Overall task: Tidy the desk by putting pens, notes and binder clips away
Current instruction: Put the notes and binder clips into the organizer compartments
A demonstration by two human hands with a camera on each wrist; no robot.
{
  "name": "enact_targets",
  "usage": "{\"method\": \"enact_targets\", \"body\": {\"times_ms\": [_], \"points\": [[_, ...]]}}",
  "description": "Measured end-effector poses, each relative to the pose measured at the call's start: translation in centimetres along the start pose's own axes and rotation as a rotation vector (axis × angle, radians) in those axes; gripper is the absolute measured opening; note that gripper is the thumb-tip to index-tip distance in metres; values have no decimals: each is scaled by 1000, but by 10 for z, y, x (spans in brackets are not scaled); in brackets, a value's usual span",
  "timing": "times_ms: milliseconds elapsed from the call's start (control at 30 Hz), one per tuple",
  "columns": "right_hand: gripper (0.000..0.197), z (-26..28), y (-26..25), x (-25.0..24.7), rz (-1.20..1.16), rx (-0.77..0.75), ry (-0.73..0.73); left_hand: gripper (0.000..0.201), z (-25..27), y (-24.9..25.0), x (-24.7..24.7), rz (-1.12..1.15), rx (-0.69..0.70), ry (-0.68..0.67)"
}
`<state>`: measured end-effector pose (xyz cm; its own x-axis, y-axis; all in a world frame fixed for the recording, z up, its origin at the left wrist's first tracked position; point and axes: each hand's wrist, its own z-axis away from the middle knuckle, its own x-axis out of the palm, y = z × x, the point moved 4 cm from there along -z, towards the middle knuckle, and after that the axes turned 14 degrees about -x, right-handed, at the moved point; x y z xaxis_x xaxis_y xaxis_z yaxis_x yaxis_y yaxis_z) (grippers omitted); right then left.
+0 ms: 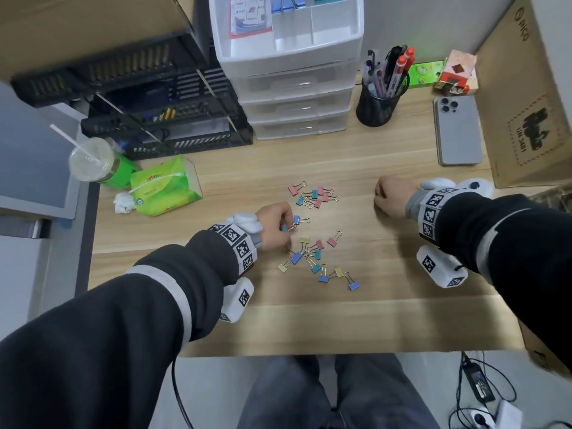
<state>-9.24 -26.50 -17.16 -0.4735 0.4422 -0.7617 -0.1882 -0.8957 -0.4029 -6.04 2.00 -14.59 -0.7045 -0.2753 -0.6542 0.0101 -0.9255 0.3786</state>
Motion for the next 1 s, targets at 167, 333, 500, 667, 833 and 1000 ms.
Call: {"method": "enact_targets", "body": {"times_ms": [167, 333, 500, 667, 833, 1000], "points": [[28, 11, 12, -5, -317, 48, 218, 32, -3, 8, 2, -66, -43, 19], [16, 13, 24, -3, -655, 138, 233, 29, -6, 11, 10, -171, -76, -57], [25, 16, 33, -3, -709, 190, 313, 10, -5, 8, 17, -265, -95, -70], [34, 19, 26, 2, -315, 234, 237, 19, 6, 7, 18, -296, -8, -137], [63, 9, 27, 16, -8, 223, 137, 25, 21, 18, 37, -499, 156, -180], [46, 4, 26, 21, 28, 185, 63, 28, 27, 33, 60, -648, 282, -204]]}}
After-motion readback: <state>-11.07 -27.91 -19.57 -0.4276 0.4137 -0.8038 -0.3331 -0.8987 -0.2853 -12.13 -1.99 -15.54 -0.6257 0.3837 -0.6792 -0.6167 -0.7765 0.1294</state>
